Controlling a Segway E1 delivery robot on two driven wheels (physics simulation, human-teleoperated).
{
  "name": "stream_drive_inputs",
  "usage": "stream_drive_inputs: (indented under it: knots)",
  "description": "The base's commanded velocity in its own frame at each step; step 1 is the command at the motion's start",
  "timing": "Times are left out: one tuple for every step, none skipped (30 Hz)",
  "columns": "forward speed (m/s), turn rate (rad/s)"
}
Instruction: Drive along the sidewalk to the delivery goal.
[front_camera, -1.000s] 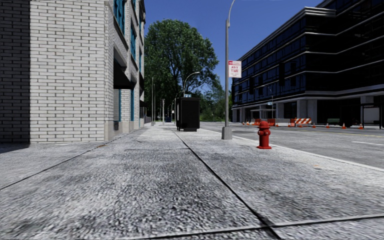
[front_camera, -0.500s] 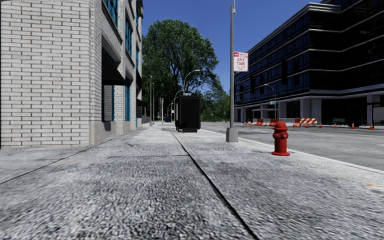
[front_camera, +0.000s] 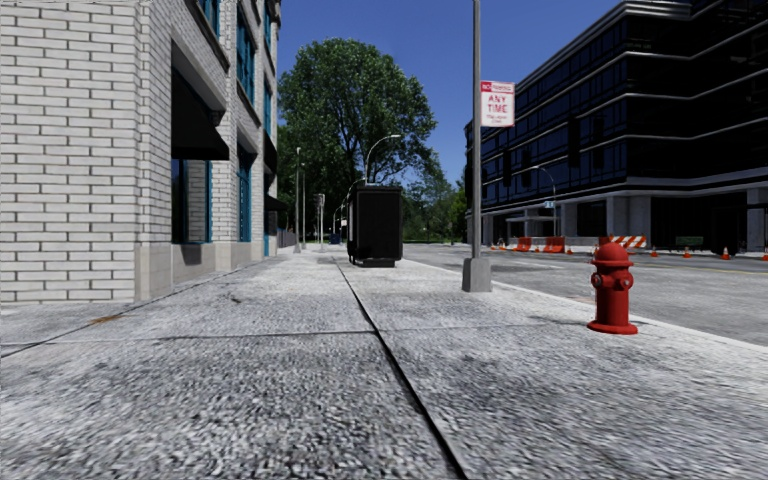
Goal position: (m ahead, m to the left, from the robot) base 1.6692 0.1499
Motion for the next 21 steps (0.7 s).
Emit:
stream_drive_inputs:
  knots:
    - [2.0,0.0]
    - [2.0,0.0]
    - [2.0,0.0]
    - [2.0,0.0]
    - [2.0,0.0]
    - [2.0,0.0]
    - [2.0,0.0]
    - [2.0,0.0]
    - [2.0,0.0]
    - [2.0,0.0]
    - [2.0,0.0]
    - [2.0,0.0]
    - [1.99,0.0]
    - [1.99,0.0]
    - [1.57,0.0]
    - [0.89,0.0]
    - [0.89,0.0]
    - [0.65,0.0]
    - [0.0,0.0]
    - [0.0,0.0]
    - [0.0,0.0]
